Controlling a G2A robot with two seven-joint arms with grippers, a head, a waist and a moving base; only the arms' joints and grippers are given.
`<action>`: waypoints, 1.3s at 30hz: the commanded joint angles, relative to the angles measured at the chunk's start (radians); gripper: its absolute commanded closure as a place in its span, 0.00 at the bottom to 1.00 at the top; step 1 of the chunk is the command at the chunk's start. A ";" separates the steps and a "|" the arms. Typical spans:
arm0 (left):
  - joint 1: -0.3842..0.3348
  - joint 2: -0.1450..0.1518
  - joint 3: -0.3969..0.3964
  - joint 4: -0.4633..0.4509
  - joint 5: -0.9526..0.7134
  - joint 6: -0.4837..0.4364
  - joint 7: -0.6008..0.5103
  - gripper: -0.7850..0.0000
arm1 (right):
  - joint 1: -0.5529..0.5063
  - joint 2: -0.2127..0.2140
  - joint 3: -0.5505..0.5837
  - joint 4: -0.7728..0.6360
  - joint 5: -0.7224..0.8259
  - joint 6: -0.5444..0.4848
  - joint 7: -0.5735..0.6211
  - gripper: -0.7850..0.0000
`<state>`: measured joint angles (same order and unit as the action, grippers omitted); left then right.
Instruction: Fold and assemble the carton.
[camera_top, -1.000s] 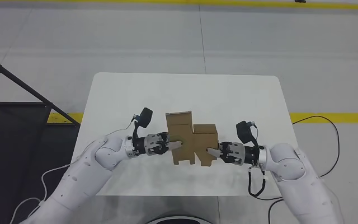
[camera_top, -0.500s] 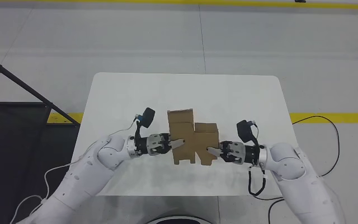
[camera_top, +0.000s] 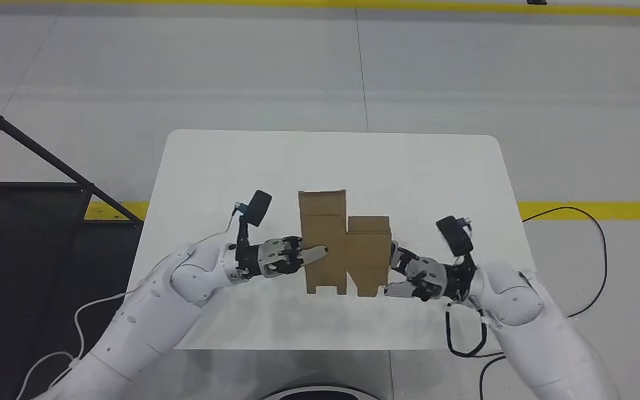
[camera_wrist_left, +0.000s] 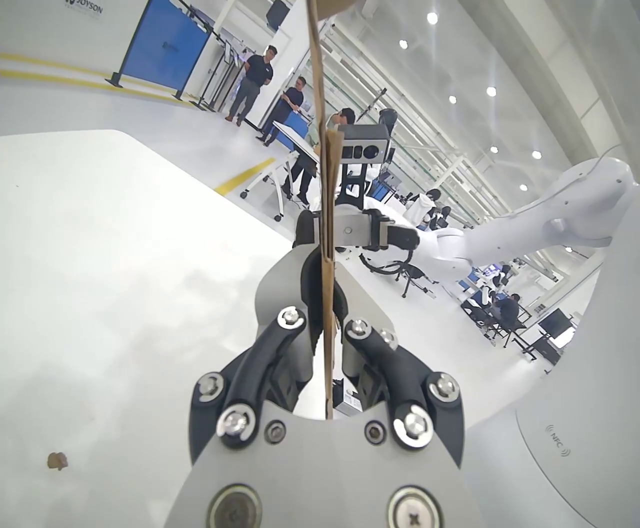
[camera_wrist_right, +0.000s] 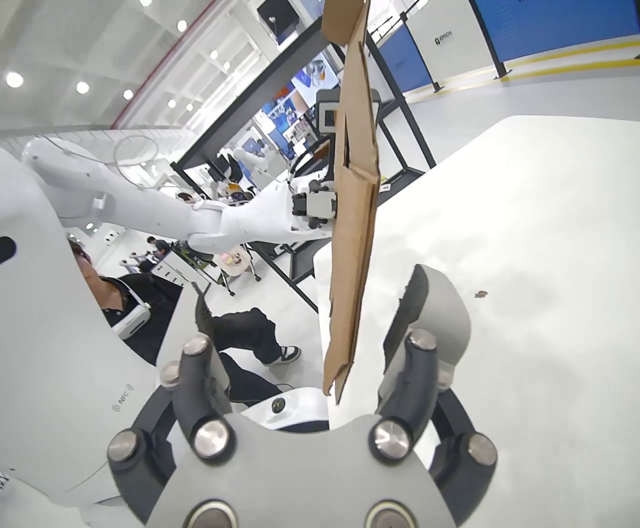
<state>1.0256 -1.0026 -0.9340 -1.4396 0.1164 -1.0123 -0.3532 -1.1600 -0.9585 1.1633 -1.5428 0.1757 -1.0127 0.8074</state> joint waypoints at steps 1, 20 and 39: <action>0.004 -0.001 -0.008 0.001 0.026 0.000 0.023 1.00 | 0.001 0.010 -0.001 0.014 0.034 0.000 0.000 0.00; 0.015 -0.009 -0.020 -0.021 0.038 0.040 0.074 1.00 | -0.017 0.013 0.006 0.013 0.011 0.012 -0.060 0.00; -0.012 -0.092 0.051 0.100 0.062 0.013 0.294 1.00 | -0.073 -0.039 -0.016 0.027 -0.031 0.000 -0.299 0.00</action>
<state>1.0166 -1.0920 -0.8825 -1.3462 0.1652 -1.0066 -0.0599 -1.2322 -0.9973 1.1464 -1.5167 0.1495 -1.0123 0.5119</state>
